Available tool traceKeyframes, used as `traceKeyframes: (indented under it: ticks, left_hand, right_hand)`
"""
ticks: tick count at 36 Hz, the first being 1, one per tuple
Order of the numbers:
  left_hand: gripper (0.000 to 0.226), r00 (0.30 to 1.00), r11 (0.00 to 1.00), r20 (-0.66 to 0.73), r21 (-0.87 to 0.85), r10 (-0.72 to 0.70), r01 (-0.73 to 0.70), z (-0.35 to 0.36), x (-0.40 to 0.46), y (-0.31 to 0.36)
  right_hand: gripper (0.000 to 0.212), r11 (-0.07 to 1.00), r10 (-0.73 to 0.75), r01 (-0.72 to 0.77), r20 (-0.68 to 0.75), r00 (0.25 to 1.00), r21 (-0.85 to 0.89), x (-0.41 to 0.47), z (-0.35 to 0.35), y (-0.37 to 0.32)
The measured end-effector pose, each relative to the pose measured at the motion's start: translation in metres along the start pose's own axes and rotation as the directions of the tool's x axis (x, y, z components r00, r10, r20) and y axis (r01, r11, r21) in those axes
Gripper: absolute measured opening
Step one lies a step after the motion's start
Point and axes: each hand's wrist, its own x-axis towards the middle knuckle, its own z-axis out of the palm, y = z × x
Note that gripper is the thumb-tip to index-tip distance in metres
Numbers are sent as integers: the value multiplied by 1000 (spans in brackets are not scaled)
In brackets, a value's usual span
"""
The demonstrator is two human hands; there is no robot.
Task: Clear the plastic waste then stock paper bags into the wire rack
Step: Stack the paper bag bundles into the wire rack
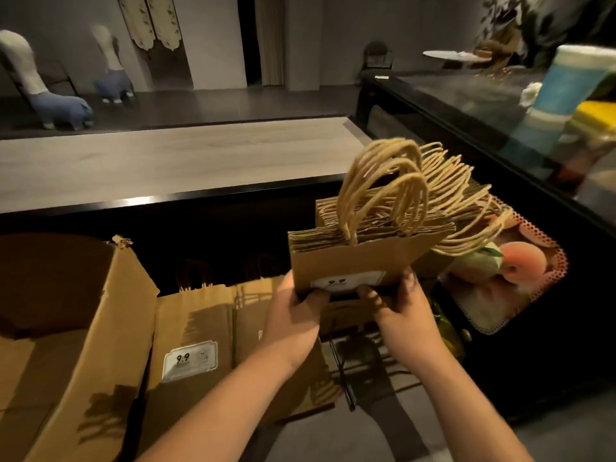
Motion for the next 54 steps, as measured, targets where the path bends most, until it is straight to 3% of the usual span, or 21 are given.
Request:
traceKeyframes:
  ticks: [3, 6, 8, 12, 16, 21, 23, 26, 28, 30, 33, 36, 39, 43, 45, 50, 54]
  left_hand:
    - [23, 998, 990, 40, 133, -52, 47, 14, 5, -13]
    - [17, 988, 963, 90, 249, -127, 101, 24, 8, -26]
    - [16, 977, 944, 81, 281, -200, 170, 29, 12, -35]
    - [21, 968, 903, 31, 368, -249, 220, 35, 17, -44]
    - [19, 977, 863, 27, 474, -211, 174, 35, 17, -48]
    - [22, 996, 839, 23, 541, -88, 62, 27, 9, -45]
    - [21, 993, 813, 22, 577, -114, 81, 27, 9, -42]
    - [20, 982, 696, 35, 711, -185, 106, 30, 13, -42]
    - [33, 973, 654, 18, 743, -231, 141, 29, 15, -45]
    - [36, 967, 646, 4, 745, -256, 168, 28, 16, -46]
    - [38, 982, 570, 68, 820, -175, 45, 27, 15, -43]
    - [26, 988, 642, 91, 767, -122, 9, 25, 13, -41]
    - [24, 997, 660, 74, 750, -35, -32, 22, 10, -39]
    - [23, 996, 641, 86, 762, 39, -91, 17, 4, -32]
    - [26, 993, 573, 114, 815, -23, -81, 17, 4, -34]
    - [34, 956, 399, 215, 909, -200, -121, 30, 16, -49]
    - [39, 953, 457, 183, 888, -240, -55, 39, 27, -43]
  right_hand:
    - [54, 994, 74, -76, -18, 997, -84, 9, -13, 23]
    - [42, 978, 185, -180, 44, 982, -104, 21, -27, 43]
    - [44, 959, 221, -201, 81, 972, -201, 27, -37, 53]
    - [63, 799, 247, -156, 80, 966, -581, 35, -43, 65]
    - [69, 647, 298, -123, 102, 949, -753, 39, -46, 69]
    - [67, 745, 274, -150, 93, 957, -651, 43, -56, 77]
    - [69, 784, 275, -175, 82, 958, -595, 43, -61, 81]
    - [69, 775, 335, -214, 100, 937, -594, 39, -64, 77]
    - [61, 749, 399, -260, 102, 911, -610, 36, -65, 72]
    - [47, 772, 370, -247, 98, 924, -585, 34, -65, 69]
    - [33, 899, 232, -196, 46, 972, -391, 31, -65, 64]
    - [26, 979, 123, -122, -4, 992, -162, 27, -60, 50]
    - [27, 992, 126, -127, -25, 992, -19, 25, -55, 40]
    - [39, 981, 150, -149, -6, 989, -125, 23, -53, 42]
    - [50, 949, 188, -182, -2, 982, -256, 23, -54, 46]
    - [27, 903, 220, -218, -37, 975, -371, 25, -58, 55]
    - [27, 900, 224, -248, -109, 969, -358, 22, -60, 59]
